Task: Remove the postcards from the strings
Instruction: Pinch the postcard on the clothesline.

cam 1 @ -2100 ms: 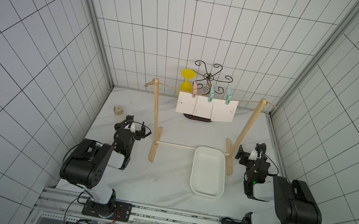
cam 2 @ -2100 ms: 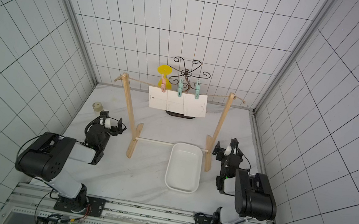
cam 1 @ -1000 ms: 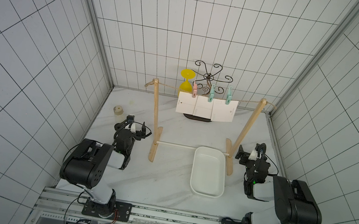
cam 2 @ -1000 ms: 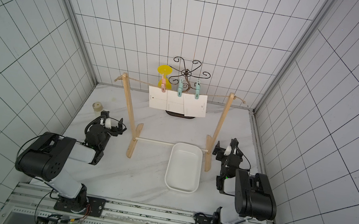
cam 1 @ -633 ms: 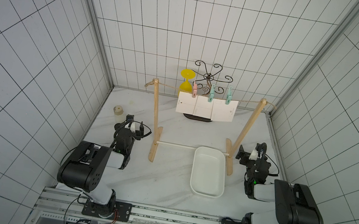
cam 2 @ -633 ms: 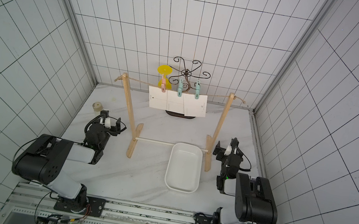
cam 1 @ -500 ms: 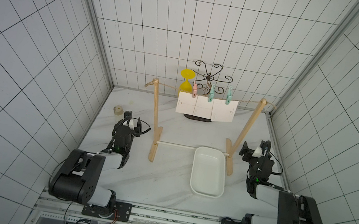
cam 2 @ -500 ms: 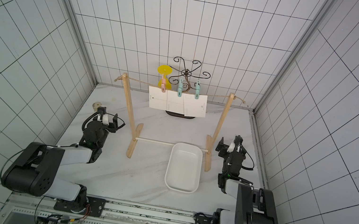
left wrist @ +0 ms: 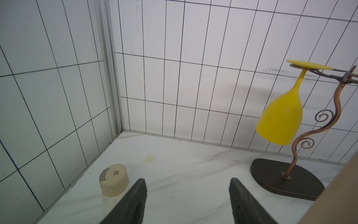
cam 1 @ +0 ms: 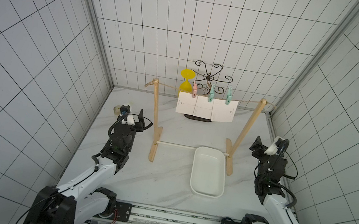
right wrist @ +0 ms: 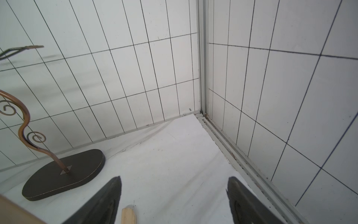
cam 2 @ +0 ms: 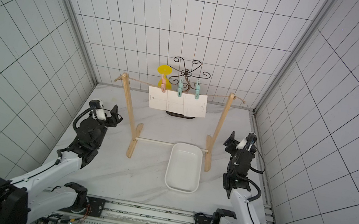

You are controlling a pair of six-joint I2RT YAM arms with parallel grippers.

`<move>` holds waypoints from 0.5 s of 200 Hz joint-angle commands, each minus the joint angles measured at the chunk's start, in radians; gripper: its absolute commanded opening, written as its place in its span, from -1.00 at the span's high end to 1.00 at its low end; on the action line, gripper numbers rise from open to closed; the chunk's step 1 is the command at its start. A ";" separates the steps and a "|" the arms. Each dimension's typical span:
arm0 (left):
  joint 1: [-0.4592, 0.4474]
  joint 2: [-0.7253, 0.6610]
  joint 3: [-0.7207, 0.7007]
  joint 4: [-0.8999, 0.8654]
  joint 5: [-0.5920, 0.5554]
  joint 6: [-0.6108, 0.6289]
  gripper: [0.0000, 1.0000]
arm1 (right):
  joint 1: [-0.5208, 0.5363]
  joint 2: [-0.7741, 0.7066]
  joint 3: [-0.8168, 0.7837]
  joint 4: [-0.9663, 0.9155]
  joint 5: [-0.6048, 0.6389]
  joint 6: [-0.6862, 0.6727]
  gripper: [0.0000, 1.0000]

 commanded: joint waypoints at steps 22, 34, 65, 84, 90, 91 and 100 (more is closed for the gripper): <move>-0.142 -0.110 0.102 -0.199 -0.079 -0.013 -0.28 | 0.066 -0.109 0.166 -0.228 0.010 0.002 -0.67; -0.201 -0.130 0.127 -0.231 -0.097 0.003 -0.28 | 0.095 -0.141 0.204 -0.269 0.022 -0.004 -0.65; -0.316 -0.182 0.188 -0.302 -0.027 0.030 -0.29 | 0.174 -0.265 0.286 -0.345 -0.003 0.005 -0.64; -0.358 -0.200 0.227 -0.351 0.087 0.015 -0.29 | 0.194 -0.297 0.369 -0.427 -0.042 0.004 -0.62; -0.373 -0.197 0.243 -0.364 0.132 0.015 -0.28 | 0.196 -0.300 0.396 -0.454 -0.062 0.002 -0.61; -0.376 -0.196 0.245 -0.366 0.139 0.016 -0.28 | 0.196 -0.300 0.401 -0.459 -0.065 0.002 -0.61; -0.406 -0.180 0.268 -0.388 0.190 0.015 -0.28 | 0.197 -0.303 0.435 -0.495 -0.102 0.002 -0.59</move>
